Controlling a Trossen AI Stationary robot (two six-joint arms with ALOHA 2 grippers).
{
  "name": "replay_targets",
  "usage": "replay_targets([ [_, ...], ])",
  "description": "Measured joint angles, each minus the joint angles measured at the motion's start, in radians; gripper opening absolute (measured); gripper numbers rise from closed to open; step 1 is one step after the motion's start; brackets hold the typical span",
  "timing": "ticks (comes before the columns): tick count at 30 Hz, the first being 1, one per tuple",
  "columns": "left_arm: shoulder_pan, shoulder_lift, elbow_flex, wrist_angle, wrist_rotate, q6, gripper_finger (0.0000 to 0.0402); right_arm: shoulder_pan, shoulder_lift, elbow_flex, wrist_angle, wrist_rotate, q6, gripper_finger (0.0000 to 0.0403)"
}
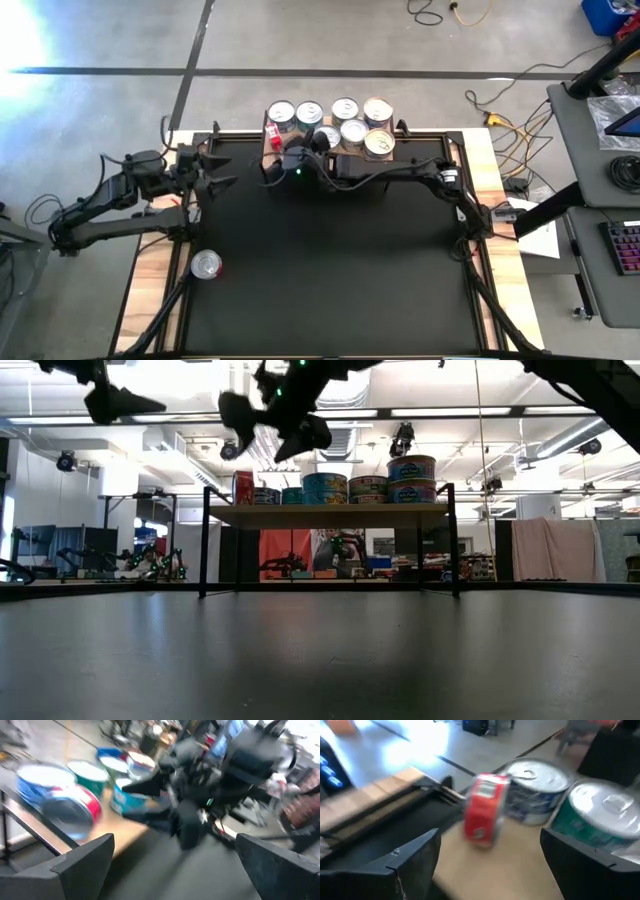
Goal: Stack canned seafood by type on shelf
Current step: Put the top red tuna can on the shelf
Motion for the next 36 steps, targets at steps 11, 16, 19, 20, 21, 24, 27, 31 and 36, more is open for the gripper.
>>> replay_targets([
  [11,0.000,0.039,0.153,0.004,-0.149,0.071,0.0400,-0.008,0.050,0.000,0.204,0.007,-0.222,0.0341],
  [16,0.000,0.068,0.153,-0.004,-0.149,0.064,0.0400,-0.019,0.061,0.000,0.236,0.043,-0.171,0.0348],
  [19,0.000,0.083,0.153,-0.017,-0.149,0.063,0.0400,-0.041,0.061,0.000,0.233,0.028,-0.151,0.0340],
  [20,0.000,0.087,0.153,-0.017,-0.149,0.063,0.0400,-0.051,0.061,0.000,0.234,0.015,-0.149,0.0336],
  [21,0.000,0.091,0.152,-0.017,-0.149,0.063,0.0400,-0.061,0.061,0.000,0.235,-0.007,-0.149,0.0332],
  [24,0.000,0.096,0.152,-0.015,-0.150,0.062,0.0400,-0.084,0.061,0.000,0.232,-0.042,-0.151,0.0321],
  [27,0.000,0.097,0.152,-0.010,-0.150,0.055,0.0400,-0.092,0.076,0.000,0.250,-0.058,-0.149,0.0314],
  [31,0.000,0.091,0.152,-0.008,-0.150,0.045,0.0400,-0.085,0.121,0.015,0.267,-0.089,-0.152,0.0318],
  [36,0.001,0.078,0.151,-0.011,-0.150,0.046,0.0400,-0.064,0.174,0.102,0.255,-0.008,-0.202,0.0326],
])
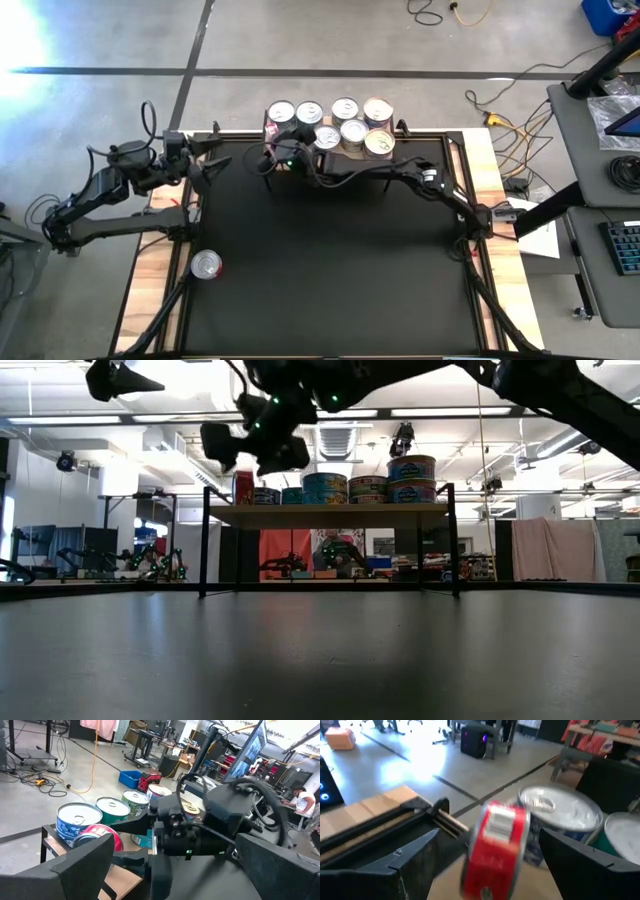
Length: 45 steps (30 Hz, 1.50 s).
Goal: Stack canned seafood by type on shelf
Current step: Put the top red tuna can on the shelf
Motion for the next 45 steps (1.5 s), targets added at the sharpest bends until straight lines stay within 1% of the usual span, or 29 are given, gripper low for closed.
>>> replay_targets([
  [5,0.000,-0.003,0.000,-0.010,0.000,-0.005,0.0400,-0.002,0.065,0.103,-0.059,0.009,0.014,0.0312],
  [10,-0.001,-0.005,0.000,-0.041,0.000,-0.032,0.0400,-0.008,0.118,0.194,-0.166,0.016,0.033,0.0275],
  [14,-0.001,-0.012,0.000,-0.067,0.000,-0.047,0.0400,-0.007,0.114,0.199,-0.201,0.021,0.087,0.0227],
  [21,-0.001,-0.028,0.000,-0.085,-0.001,-0.049,0.0400,-0.003,0.107,0.201,-0.221,0.022,0.080,0.0129],
  [26,-0.001,-0.052,0.022,-0.138,-0.001,-0.049,0.0400,0.020,0.073,0.201,-0.239,0.014,0.021,0.0129],
  [29,-0.001,-0.066,0.059,-0.191,-0.001,-0.042,0.0400,0.043,0.024,0.203,-0.276,0.010,-0.059,0.0129],
  [32,-0.001,-0.075,0.086,-0.261,0.013,-0.026,0.0400,0.077,-0.016,0.207,-0.325,0.014,-0.187,0.0129],
  [34,-0.001,-0.083,0.090,-0.295,0.033,-0.020,0.0400,0.103,-0.024,0.208,-0.371,0.019,-0.323,0.0129],
  [37,-0.001,-0.102,0.076,-0.328,0.035,-0.019,0.0397,0.145,-0.016,0.203,-0.484,0.019,-0.539,0.0129],
  [38,-0.001,-0.108,0.066,-0.335,0.035,-0.019,0.0396,0.158,-0.007,0.198,-0.512,0.027,-0.592,0.0129],
  [40,-0.001,-0.126,0.050,-0.342,0.036,-0.019,0.0391,0.177,0.006,0.193,-0.552,0.081,-0.677,0.0129],
  [42,-0.001,-0.144,0.041,-0.347,0.037,-0.012,0.0386,0.187,0.018,0.191,-0.568,0.127,-0.741,0.0129],
  [45,-0.001,-0.173,0.035,-0.355,0.036,0.021,0.0379,0.184,0.025,0.191,-0.538,0.150,-0.761,0.0129],
])
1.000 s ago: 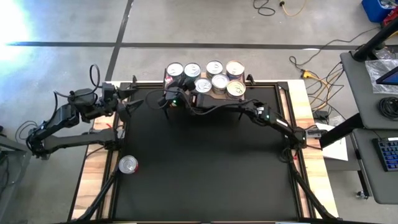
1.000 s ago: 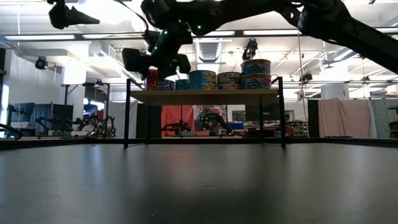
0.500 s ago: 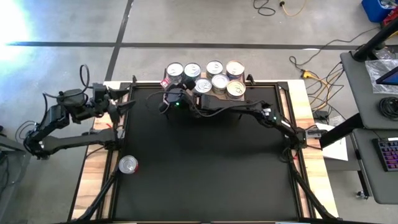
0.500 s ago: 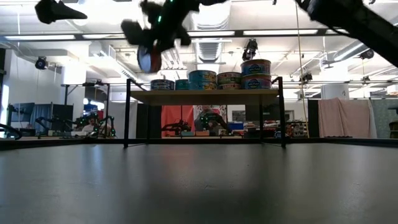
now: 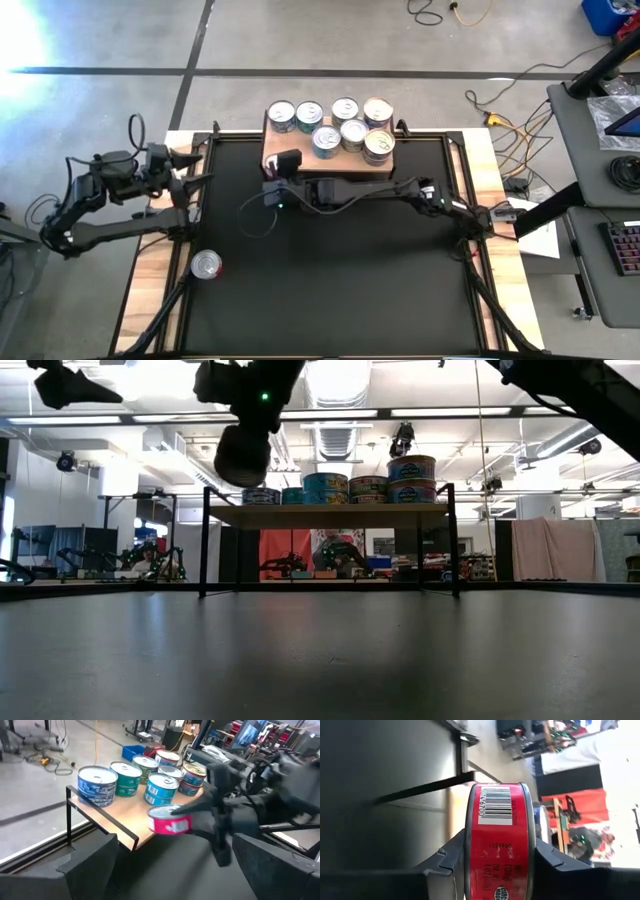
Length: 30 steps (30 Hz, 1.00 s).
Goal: Stack canned seafood by type on shelf
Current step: Put the top red tuna can on the shelf
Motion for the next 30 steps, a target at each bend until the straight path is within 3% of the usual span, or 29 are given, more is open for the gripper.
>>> replay_targets([
  [4,0.000,-0.048,0.000,-0.003,0.005,0.020,0.0371,-0.017,0.028,0.001,0.042,0.048,-0.025,0.0140],
  [13,0.000,-0.147,-0.006,-0.015,0.083,-0.029,0.0368,-0.023,0.090,0.002,0.085,0.016,-0.064,0.0145],
  [19,0.000,-0.183,-0.033,-0.021,0.188,-0.042,0.0368,-0.029,0.091,0.008,0.132,-0.012,-0.063,0.0217],
  [25,0.000,-0.185,-0.066,-0.106,0.217,-0.030,0.0368,-0.054,0.087,0.011,0.140,-0.010,-0.020,0.0304],
  [30,0.000,-0.197,-0.066,-0.122,0.232,-0.034,0.0368,-0.082,0.083,0.021,0.127,-0.030,0.058,0.0346],
])
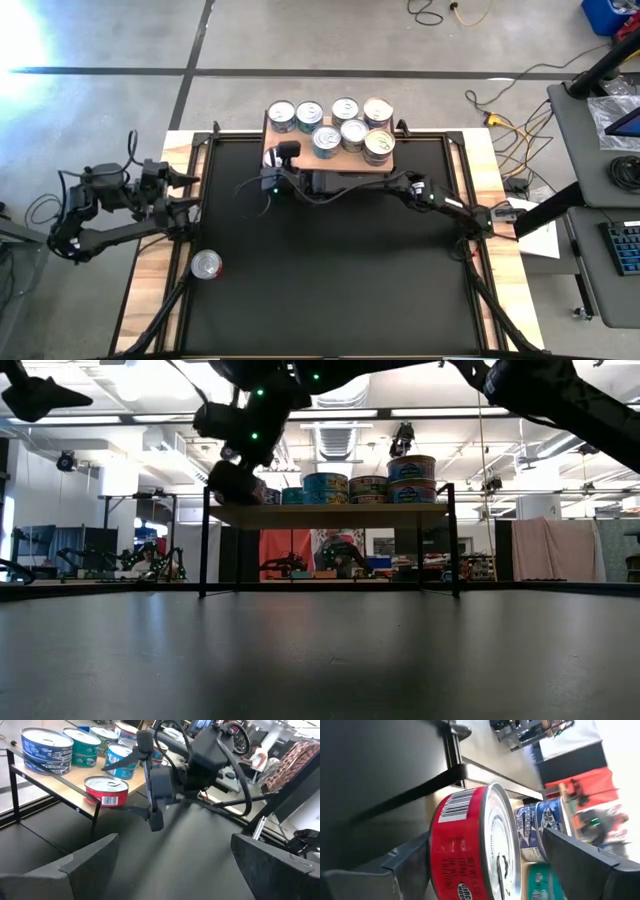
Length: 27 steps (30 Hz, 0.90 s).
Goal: Stack canned seafood by type on shelf
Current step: Put the top red tuna can on the shelf, then stack the red tuna can on top of the red tuna can on the shelf
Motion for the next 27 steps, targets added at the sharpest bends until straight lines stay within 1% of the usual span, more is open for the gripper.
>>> replay_targets([
  [3,0.000,-0.006,0.000,0.002,-0.002,-0.002,0.0368,-0.025,-0.015,0.000,-0.017,-0.060,0.130,0.0351],
  [7,0.000,-0.013,0.000,0.003,-0.001,-0.009,0.0368,-0.057,-0.025,0.001,-0.041,-0.108,0.270,0.0349],
  [13,0.000,-0.024,0.000,0.007,0.008,0.028,0.0368,-0.066,-0.043,0.002,-0.048,-0.222,0.403,0.0351],
  [16,0.000,-0.017,-0.016,0.013,0.025,0.022,0.0368,-0.065,-0.044,0.002,-0.095,-0.265,0.462,0.0354],
  [20,0.000,0.005,-0.075,0.015,0.076,0.005,0.0368,-0.053,-0.052,0.002,-0.146,-0.272,0.545,0.0353],
  [23,0.000,0.028,-0.119,0.045,0.161,-0.019,0.0368,-0.015,-0.088,0.001,-0.150,-0.265,0.572,0.0354],
  [25,0.000,0.036,-0.138,0.071,0.205,-0.038,0.0367,0.019,-0.117,0.002,-0.155,-0.244,0.573,0.0353],
  [27,0.000,0.044,-0.142,0.073,0.211,-0.044,0.0366,0.052,-0.137,0.002,-0.186,-0.193,0.573,0.0351],
])
